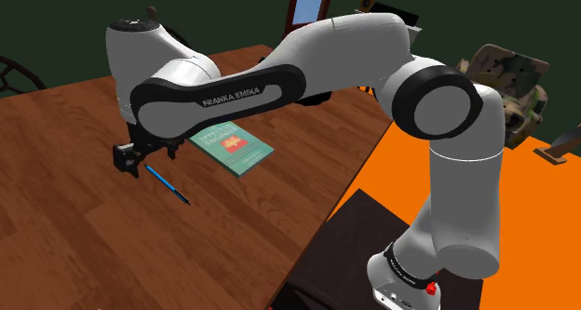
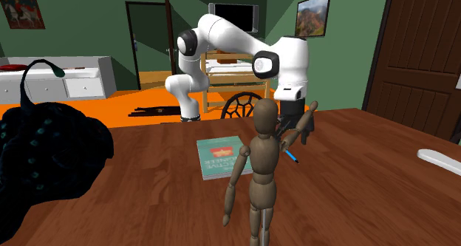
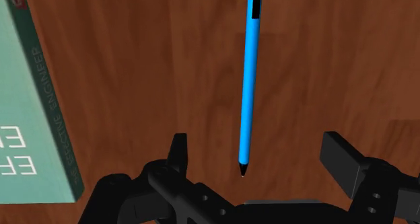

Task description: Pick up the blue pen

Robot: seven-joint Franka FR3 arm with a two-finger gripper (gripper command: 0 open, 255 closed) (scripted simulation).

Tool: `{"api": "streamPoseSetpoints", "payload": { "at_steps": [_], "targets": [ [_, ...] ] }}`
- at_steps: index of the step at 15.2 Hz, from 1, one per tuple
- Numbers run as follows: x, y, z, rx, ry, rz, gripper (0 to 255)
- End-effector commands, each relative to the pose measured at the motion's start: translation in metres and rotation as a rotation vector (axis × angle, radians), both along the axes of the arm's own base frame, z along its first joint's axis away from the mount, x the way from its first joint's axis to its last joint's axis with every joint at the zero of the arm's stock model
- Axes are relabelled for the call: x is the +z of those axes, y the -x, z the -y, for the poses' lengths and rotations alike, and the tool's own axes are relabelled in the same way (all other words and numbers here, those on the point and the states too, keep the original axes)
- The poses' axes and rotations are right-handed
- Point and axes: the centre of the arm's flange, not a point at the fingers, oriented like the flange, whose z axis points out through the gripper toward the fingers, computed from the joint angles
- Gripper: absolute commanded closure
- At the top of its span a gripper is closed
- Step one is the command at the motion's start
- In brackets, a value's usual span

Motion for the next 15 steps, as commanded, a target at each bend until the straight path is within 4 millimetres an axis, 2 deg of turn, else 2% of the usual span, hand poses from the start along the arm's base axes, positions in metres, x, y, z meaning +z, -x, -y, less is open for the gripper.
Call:
{"api": "streamPoseSetpoints", "payload": {
  "at_steps": [1, 2, 4, 5, 14, 15],
  "targets": [
    [-0.01, -0.0009, -0.0005, 0.0, 0.0, 0.001, 0],
    [-0.0183, -0.0009, -0.0005, 0.0, 0.0, 0.001, 0],
    [-0.0183, -0.0009, -0.0005, 0.0, 0.0, 0.001, 0],
    [-0.0183, -0.0007, -0.0008, 0.0, 0.0, 0.0, 255],
    [-0.0183, -0.0009, -0.0005, 0.0, 0.0, 0.001, 255],
    [-0.013, -0.0009, -0.0005, 0.0, 0.0, 0.0, 255]
  ]
}}
